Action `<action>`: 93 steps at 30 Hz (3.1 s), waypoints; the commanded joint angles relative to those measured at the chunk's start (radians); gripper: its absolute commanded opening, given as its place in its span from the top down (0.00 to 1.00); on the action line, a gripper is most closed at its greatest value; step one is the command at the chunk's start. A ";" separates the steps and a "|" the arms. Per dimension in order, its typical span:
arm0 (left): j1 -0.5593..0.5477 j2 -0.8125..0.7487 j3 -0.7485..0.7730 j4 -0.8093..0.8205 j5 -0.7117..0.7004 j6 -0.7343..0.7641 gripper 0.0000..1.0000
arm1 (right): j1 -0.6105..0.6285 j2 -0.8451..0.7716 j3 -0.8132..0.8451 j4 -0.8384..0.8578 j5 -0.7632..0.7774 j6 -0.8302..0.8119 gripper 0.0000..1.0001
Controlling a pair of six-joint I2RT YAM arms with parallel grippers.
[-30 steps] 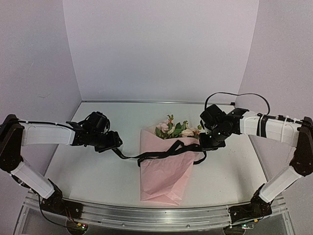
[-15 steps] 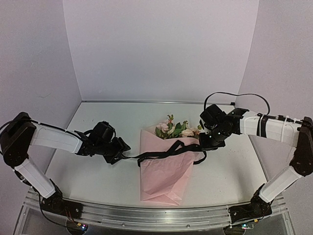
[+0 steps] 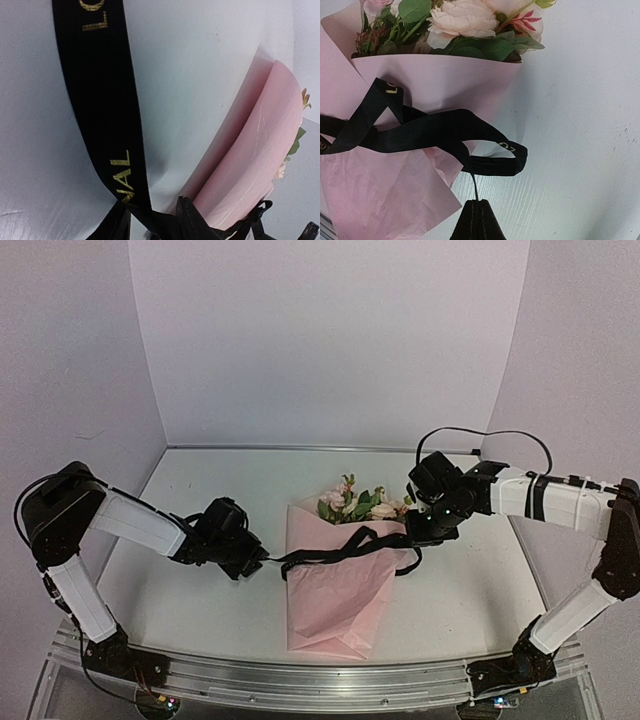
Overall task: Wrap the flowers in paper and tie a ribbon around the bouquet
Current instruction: Cross the ribbon over the folded bouquet.
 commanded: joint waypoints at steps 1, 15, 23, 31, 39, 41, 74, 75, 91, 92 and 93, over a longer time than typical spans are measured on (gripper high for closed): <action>0.062 0.001 0.046 0.046 -0.051 0.079 0.89 | -0.008 -0.027 -0.008 -0.004 0.024 -0.014 1.00; 0.119 -0.056 0.157 0.097 0.092 0.531 1.00 | -0.038 -0.225 -0.194 -0.069 0.117 0.088 1.00; 0.092 0.047 0.365 0.109 0.400 0.662 1.00 | -0.051 -0.172 -0.030 -0.142 0.211 0.057 1.00; 0.063 0.019 0.370 0.050 0.512 0.740 1.00 | -0.051 -0.321 -0.024 -0.184 0.160 0.069 1.00; 0.053 -0.008 0.301 0.070 0.510 0.722 1.00 | 0.051 -0.458 -0.079 -0.222 0.063 0.117 1.00; 0.052 -0.011 0.286 0.078 0.507 0.712 1.00 | 0.093 -0.505 -0.121 -0.224 0.059 0.145 1.00; 0.115 -0.177 0.042 -0.031 0.132 0.617 1.00 | 0.270 -0.425 -0.393 -0.228 0.104 0.325 1.00; 0.125 -0.197 0.027 -0.045 0.107 0.614 1.00 | 0.249 -0.411 -0.392 -0.230 0.114 0.336 1.00; 0.389 -0.376 -0.208 -0.095 -0.051 0.571 1.00 | -0.061 -0.129 -0.245 -0.274 0.346 0.335 1.00; 0.405 -0.372 -0.208 -0.092 -0.048 0.577 1.00 | -0.083 -0.126 -0.227 -0.267 0.341 0.325 1.00; 0.421 -0.368 -0.208 -0.088 -0.045 0.583 1.00 | -0.105 -0.122 -0.209 -0.260 0.336 0.314 1.00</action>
